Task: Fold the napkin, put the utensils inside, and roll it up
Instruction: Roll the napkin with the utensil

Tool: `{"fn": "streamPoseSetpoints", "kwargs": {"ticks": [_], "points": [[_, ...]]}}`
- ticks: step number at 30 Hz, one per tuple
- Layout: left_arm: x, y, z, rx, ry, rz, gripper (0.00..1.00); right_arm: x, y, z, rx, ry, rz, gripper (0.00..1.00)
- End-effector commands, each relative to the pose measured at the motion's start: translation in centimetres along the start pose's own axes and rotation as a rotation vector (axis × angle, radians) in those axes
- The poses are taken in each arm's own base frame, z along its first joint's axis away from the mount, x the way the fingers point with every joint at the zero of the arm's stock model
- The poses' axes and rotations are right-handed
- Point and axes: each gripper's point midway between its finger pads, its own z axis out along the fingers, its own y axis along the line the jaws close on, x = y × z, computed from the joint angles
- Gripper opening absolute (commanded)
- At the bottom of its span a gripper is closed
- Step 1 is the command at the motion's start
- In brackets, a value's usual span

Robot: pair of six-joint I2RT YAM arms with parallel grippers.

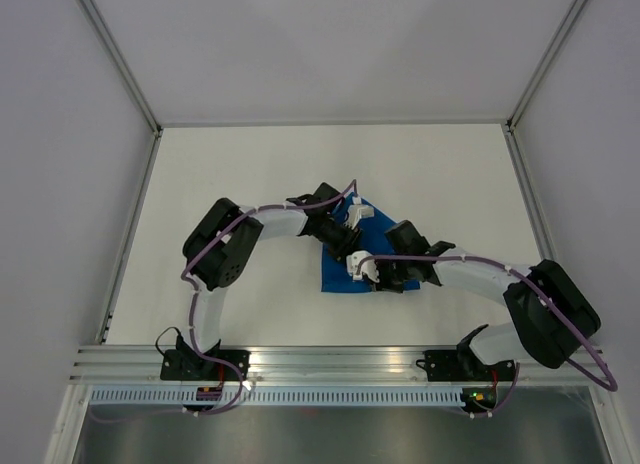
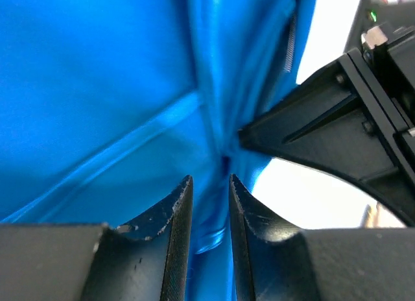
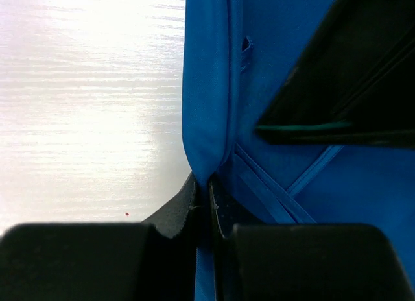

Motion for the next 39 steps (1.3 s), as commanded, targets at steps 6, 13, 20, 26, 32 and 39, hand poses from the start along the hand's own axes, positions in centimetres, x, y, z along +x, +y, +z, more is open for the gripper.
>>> {"fn": "streamPoseSetpoints", "kwargs": {"ticks": [6, 13, 20, 26, 32, 39], "points": [[-6.4, 0.7, -7.3, -0.260, -0.360, 0.088, 0.33, 1.9, 2.2, -0.9, -0.279, -0.024, 0.183, 0.09], [-6.4, -0.3, -10.6, -0.416, -0.604, 0.253, 0.36, 2.8, 2.2, -1.1, -0.415, -0.056, 0.282, 0.09], [-6.5, -2.8, -9.9, -0.648, -0.695, 0.504, 0.46, 3.3, 1.8, -1.8, -0.517, -0.089, 0.369, 0.09], [-5.9, -4.9, -7.5, -0.741, -0.678, 0.706, 0.55, 4.2, 1.5, -1.9, -0.554, -0.100, 0.436, 0.09], [-4.1, -6.4, -3.0, -0.801, -0.534, 0.927, 0.62, 4.4, 1.1, -1.9, -0.561, -0.108, 0.464, 0.09], [-1.8, -7.9, 1.1, -0.756, -0.448, 1.111, 0.62, 4.7, 0.8, -1.9, -0.555, -0.103, 0.484, 0.09]]}}
